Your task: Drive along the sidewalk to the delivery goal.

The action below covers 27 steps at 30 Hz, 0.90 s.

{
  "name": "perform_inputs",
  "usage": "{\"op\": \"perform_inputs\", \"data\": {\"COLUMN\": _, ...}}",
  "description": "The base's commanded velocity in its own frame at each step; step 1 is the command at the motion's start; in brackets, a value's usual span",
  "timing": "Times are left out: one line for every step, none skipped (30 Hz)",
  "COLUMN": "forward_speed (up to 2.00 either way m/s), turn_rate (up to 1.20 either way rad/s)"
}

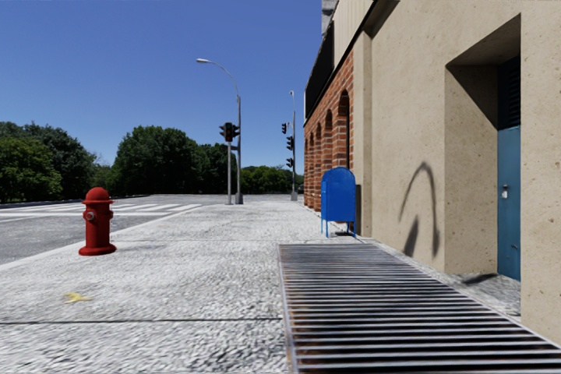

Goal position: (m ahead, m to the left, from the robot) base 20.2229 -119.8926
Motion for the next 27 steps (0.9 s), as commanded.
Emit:
{"op": "perform_inputs", "data": {"forward_speed": 1.99, "turn_rate": 0.0}}
{"op": "perform_inputs", "data": {"forward_speed": 1.99, "turn_rate": 0.0}}
{"op": "perform_inputs", "data": {"forward_speed": 1.99, "turn_rate": 0.0}}
{"op": "perform_inputs", "data": {"forward_speed": 1.99, "turn_rate": 0.0}}
{"op": "perform_inputs", "data": {"forward_speed": 1.99, "turn_rate": 0.0}}
{"op": "perform_inputs", "data": {"forward_speed": 1.99, "turn_rate": 0.0}}
{"op": "perform_inputs", "data": {"forward_speed": 1.99, "turn_rate": 0.0}}
{"op": "perform_inputs", "data": {"forward_speed": 1.99, "turn_rate": 0.0}}
{"op": "perform_inputs", "data": {"forward_speed": 1.99, "turn_rate": 0.51}}
{"op": "perform_inputs", "data": {"forward_speed": 1.99, "turn_rate": 0.89}}
{"op": "perform_inputs", "data": {"forward_speed": 1.99, "turn_rate": 0.97}}
{"op": "perform_inputs", "data": {"forward_speed": 1.99, "turn_rate": 0.97}}
{"op": "perform_inputs", "data": {"forward_speed": 1.99, "turn_rate": 0.97}}
{"op": "perform_inputs", "data": {"forward_speed": 1.99, "turn_rate": 0.05}}
{"op": "perform_inputs", "data": {"forward_speed": 1.99, "turn_rate": 0.0}}
{"op": "perform_inputs", "data": {"forward_speed": 1.99, "turn_rate": 0.0}}
{"op": "perform_inputs", "data": {"forward_speed": 1.99, "turn_rate": 0.0}}
{"op": "perform_inputs", "data": {"forward_speed": 1.99, "turn_rate": 0.0}}
{"op": "perform_inputs", "data": {"forward_speed": 1.99, "turn_rate": 0.0}}
{"op": "perform_inputs", "data": {"forward_speed": 1.99, "turn_rate": 0.0}}
{"op": "perform_inputs", "data": {"forward_speed": 1.99, "turn_rate": 0.0}}
{"op": "perform_inputs", "data": {"forward_speed": 1.99, "turn_rate": 0.0}}
{"op": "perform_inputs", "data": {"forward_speed": 1.99, "turn_rate": 0.0}}
{"op": "perform_inputs", "data": {"forward_speed": 1.99, "turn_rate": 0.0}}
{"op": "perform_inputs", "data": {"forward_speed": 1.99, "turn_rate": 0.0}}
{"op": "perform_inputs", "data": {"forward_speed": 1.99, "turn_rate": 0.0}}
{"op": "perform_inputs", "data": {"forward_speed": 1.99, "turn_rate": 0.0}}
